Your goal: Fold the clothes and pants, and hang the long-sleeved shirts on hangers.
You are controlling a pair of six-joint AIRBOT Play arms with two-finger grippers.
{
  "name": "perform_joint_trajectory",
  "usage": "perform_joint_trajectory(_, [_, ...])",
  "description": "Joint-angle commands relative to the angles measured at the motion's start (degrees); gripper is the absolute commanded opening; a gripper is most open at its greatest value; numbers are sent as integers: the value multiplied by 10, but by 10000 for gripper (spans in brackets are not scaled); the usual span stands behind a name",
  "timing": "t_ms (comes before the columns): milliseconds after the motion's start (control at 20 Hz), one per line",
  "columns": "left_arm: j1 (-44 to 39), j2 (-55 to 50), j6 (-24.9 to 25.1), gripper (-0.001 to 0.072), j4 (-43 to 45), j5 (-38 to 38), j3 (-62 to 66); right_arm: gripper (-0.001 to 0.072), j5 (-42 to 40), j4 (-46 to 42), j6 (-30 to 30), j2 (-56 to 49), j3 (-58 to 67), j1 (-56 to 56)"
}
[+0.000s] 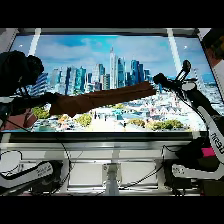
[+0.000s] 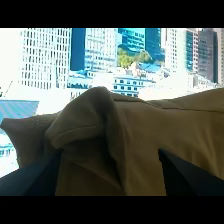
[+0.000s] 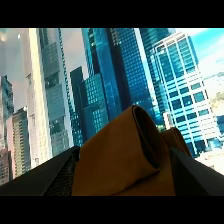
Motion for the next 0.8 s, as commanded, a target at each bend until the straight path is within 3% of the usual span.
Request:
perform_joint_trajectory(0, [-5,9,3,720,10,13,2,627,24,-11,0,9,1,0])
perform_joint_trajectory(150, [-2,49,0,719,75,11,12,627,31,-12,0,23,1,0])
perform_joint_trajectory(300, [22,76,-82,708,168,-9,12,626,32,-17,-1,30,1,0])
perform_joint_trajectory(500, [63,50,-84,709,173,-122,12,626,33,-26,-1,30,1,0])
perform_joint_trajectory(750, [62,-3,-84,710,160,-129,12,625,33,-27,-1,30,1,0])
